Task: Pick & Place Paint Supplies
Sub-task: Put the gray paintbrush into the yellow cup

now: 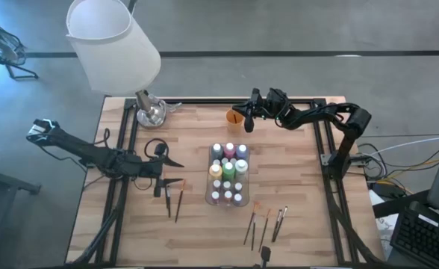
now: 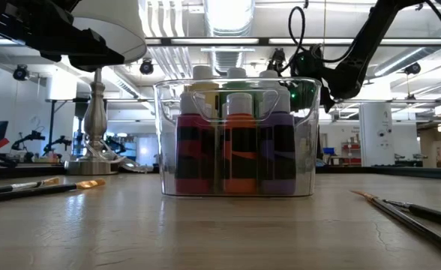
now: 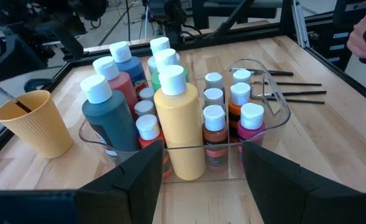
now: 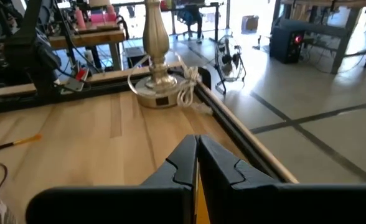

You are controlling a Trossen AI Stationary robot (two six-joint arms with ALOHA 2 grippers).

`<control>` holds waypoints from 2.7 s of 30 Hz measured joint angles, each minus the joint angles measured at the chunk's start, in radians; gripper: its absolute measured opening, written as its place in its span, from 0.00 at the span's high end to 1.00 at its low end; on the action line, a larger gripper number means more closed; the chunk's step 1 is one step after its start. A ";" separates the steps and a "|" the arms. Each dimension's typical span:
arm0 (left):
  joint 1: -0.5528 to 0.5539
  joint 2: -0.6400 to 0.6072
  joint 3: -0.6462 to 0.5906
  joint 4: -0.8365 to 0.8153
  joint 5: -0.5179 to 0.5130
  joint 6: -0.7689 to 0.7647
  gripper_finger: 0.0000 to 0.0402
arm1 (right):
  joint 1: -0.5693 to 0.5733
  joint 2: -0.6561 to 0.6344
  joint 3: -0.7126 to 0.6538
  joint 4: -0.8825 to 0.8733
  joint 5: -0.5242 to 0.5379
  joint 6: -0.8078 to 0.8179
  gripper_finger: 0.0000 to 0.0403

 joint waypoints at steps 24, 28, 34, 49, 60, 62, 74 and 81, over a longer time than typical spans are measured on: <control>0.000 0.000 0.000 0.000 0.000 0.000 0.45 | 0.000 0.007 0.010 -0.058 0.005 0.003 0.84; 0.000 0.000 0.000 0.000 0.000 0.000 0.45 | 0.000 0.005 0.028 -0.075 -0.025 0.004 0.74; 0.000 0.000 0.000 0.000 0.000 0.000 0.45 | 0.000 -0.066 0.059 -0.202 -0.028 -0.015 0.61; 0.000 0.000 0.000 -0.003 0.000 0.000 0.45 | 0.004 -0.571 0.053 -0.897 -0.014 -0.012 0.59; 0.000 0.000 0.000 -0.004 0.000 0.000 0.45 | 0.103 -0.741 -0.083 -1.074 0.047 0.157 0.70; 0.000 0.000 0.000 -0.004 0.000 0.000 0.45 | 0.134 -0.764 -0.109 -1.137 0.075 0.194 0.72; 0.000 0.000 0.000 -0.004 0.000 0.000 0.45 | 0.406 -0.961 -0.247 -1.457 0.271 0.584 0.82; 0.000 0.000 0.000 -0.004 0.000 0.000 0.45 | 0.579 -1.074 -0.314 -1.475 0.361 0.879 0.82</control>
